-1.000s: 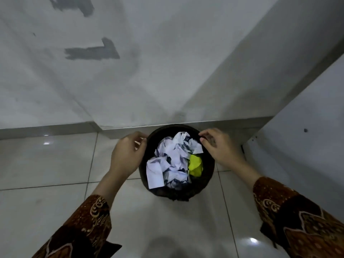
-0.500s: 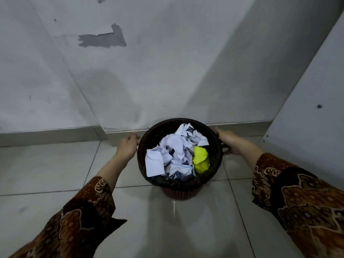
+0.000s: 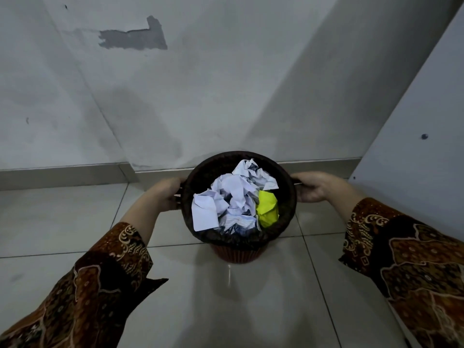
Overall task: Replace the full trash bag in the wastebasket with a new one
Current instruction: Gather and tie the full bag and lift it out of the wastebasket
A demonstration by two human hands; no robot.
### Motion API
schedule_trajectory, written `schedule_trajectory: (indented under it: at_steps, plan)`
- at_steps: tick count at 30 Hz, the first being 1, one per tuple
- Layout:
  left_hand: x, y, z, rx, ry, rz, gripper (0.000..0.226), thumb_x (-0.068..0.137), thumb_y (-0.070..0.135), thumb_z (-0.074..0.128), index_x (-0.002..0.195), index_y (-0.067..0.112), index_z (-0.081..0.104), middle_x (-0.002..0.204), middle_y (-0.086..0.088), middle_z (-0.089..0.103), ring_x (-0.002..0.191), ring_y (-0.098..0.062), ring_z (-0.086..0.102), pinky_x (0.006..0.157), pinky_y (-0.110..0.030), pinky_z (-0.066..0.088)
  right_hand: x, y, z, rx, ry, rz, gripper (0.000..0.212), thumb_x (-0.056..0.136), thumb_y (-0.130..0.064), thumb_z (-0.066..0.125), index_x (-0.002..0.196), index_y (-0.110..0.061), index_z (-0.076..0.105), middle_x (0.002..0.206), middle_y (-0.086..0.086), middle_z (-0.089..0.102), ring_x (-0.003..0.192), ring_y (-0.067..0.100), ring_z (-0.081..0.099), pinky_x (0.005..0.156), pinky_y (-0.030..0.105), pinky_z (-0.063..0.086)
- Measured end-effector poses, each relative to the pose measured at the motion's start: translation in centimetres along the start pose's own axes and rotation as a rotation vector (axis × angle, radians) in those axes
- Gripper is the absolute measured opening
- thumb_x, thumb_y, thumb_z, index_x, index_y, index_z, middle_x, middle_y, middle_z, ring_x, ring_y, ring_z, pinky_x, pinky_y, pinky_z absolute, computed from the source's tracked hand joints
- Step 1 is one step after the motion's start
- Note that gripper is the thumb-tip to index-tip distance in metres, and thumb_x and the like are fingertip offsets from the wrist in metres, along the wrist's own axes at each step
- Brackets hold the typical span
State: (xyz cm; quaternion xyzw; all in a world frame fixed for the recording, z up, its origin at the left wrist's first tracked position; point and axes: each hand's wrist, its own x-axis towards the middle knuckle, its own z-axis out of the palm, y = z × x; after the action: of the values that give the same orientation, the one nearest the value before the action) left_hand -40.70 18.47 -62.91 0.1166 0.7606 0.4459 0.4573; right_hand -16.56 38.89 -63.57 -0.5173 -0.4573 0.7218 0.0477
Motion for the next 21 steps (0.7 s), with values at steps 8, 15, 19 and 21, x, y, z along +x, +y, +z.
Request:
schedule_trajectory:
  at_steps: [8, 15, 19, 21]
  plan:
    - [2.3, -0.7, -1.7, -0.041, -0.093, -0.09, 0.019, 0.093, 0.01, 0.045, 0.095, 0.002, 0.062, 0.107, -0.014, 0.062, 0.092, -0.024, 0.06, 0.092, -0.035, 0.049, 0.9, 0.4, 0.0, -0.005, -0.045, 0.01, 0.031, 0.098, -0.004, 0.034, 0.078, 0.002, 0.056, 0.05, 0.009, 0.068, 0.041, 0.013, 0.065, 0.043, 0.021, 0.053]
    - [2.5, -2.0, -1.2, -0.005, -0.097, -0.122, 0.033, 0.09, 0.03, 0.055, 0.106, 0.003, 0.063, 0.114, -0.012, 0.064, 0.106, -0.027, 0.06, 0.097, -0.04, 0.046, 1.2, -0.9, 0.5, -0.128, 0.075, -0.159, 0.025, 0.095, -0.003, 0.041, 0.075, -0.007, 0.055, 0.046, -0.001, 0.066, 0.04, 0.007, 0.061, 0.045, 0.018, 0.05]
    - [1.9, -1.5, 0.4, -0.03, -0.127, -0.102, 0.019, 0.092, 0.022, 0.052, 0.082, 0.008, 0.06, 0.087, -0.006, 0.062, 0.078, -0.019, 0.059, 0.071, -0.029, 0.049, 1.3, -2.8, 0.8, 0.004, 0.204, -0.383, 0.029, 0.094, 0.0, 0.041, 0.069, -0.009, 0.053, 0.064, 0.008, 0.057, 0.056, 0.018, 0.054, 0.055, 0.028, 0.045]
    - [1.8, -1.2, 1.1, -0.021, -0.12, -0.075, 0.018, 0.093, 0.018, 0.051, 0.078, 0.011, 0.058, 0.082, -0.003, 0.06, 0.072, -0.016, 0.056, 0.066, -0.027, 0.048, 1.2, -2.7, 0.8, -0.031, 0.272, -0.423, 0.027, 0.093, -0.003, 0.044, 0.069, -0.009, 0.054, 0.057, 0.007, 0.059, 0.051, 0.018, 0.056, 0.052, 0.025, 0.044]
